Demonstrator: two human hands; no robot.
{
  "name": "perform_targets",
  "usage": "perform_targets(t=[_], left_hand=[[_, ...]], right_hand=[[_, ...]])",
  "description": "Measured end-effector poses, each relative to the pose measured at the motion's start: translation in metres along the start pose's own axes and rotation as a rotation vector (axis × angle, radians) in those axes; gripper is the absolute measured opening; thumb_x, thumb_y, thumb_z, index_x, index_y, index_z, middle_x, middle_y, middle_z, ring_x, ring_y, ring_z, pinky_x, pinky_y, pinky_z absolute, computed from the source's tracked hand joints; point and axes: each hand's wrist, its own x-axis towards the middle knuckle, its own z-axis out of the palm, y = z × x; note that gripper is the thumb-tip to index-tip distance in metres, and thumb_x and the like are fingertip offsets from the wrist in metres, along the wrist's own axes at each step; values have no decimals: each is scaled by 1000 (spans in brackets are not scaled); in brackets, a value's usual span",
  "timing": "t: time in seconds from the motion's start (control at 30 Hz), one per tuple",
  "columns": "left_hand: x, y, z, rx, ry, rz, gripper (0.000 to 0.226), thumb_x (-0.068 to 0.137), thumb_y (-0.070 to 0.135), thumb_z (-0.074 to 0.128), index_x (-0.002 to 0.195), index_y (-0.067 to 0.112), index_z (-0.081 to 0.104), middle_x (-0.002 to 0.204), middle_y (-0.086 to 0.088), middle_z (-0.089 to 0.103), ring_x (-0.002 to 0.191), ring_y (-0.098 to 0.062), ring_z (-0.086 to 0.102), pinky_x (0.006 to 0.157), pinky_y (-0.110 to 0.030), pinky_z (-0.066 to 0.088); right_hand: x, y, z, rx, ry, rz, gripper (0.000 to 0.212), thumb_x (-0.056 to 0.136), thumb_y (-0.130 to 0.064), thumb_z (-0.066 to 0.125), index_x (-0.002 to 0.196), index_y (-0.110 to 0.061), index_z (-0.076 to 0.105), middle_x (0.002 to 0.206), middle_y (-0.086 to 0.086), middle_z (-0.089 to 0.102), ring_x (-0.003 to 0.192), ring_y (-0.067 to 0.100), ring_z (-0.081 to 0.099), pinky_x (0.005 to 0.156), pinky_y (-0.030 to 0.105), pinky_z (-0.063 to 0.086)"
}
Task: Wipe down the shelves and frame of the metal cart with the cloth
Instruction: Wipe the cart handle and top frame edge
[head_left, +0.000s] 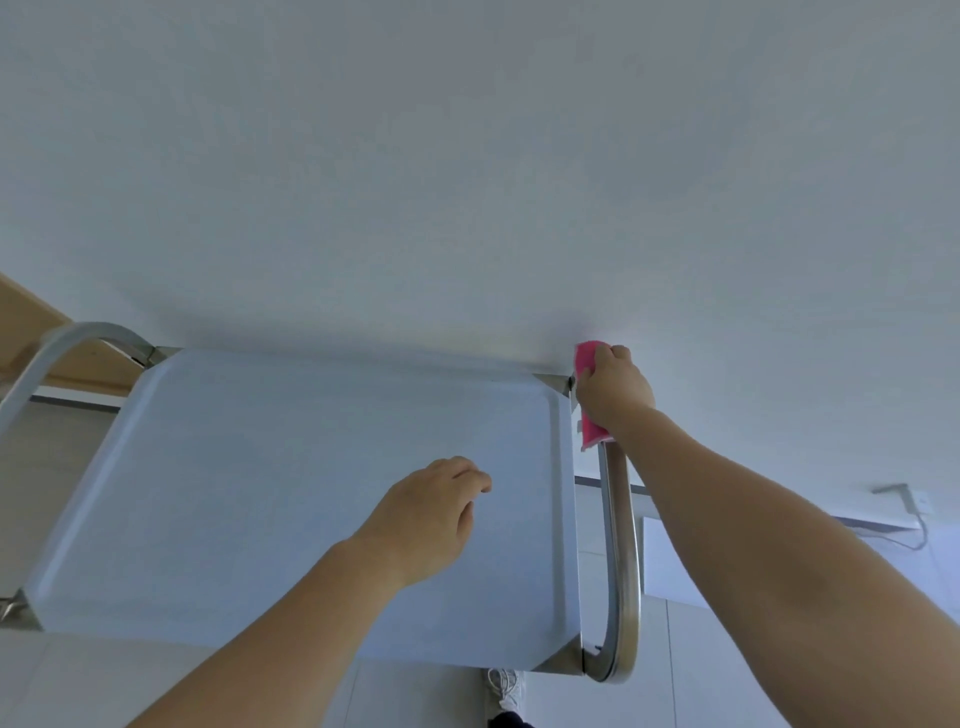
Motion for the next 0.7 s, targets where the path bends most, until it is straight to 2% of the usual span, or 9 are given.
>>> perform_targets(t=[0.1,0.23,0.4,0.6,0.7], left_hand=[[-3,-1,-2,-4,-9,7,33,93,15,40,123,20,53,126,10,51,112,-10,49,90,-24,41],[-14,0,-7,1,-30,35,33,92,15,39,122,21,52,125,9,50,112,-14,48,88,-26,41],[-47,1,-11,30,-43,81,31,92,15,39,119,21,53,123,8,51,112,-15,48,87,-28,41],[-101,-4,-27,79,-57,126,29,92,16,40,118,20,54,123,6,51,111,-17,49,89,-33,43],[-123,-7,-39,97,-44,138,30,92,16,40,118,20,53,123,7,51,111,-16,49,89,-31,43]], right_hand=[[-23,5,2,16,45,1,45,95,-29,32,134,-7,33,131,13,39,105,37,52,81,44,47],[-73,13,12,77,114,58,44,96,-33,32,131,-6,33,123,15,44,100,38,54,79,46,48],[-153,19,35,101,182,130,38,96,-32,35,124,-7,36,116,14,48,93,36,55,71,41,45],[-245,27,56,80,208,184,39,96,-35,35,125,-9,34,119,12,47,91,34,57,67,39,48],[-276,31,63,9,231,184,39,96,-37,34,123,-9,38,117,11,52,94,31,57,73,40,50]])
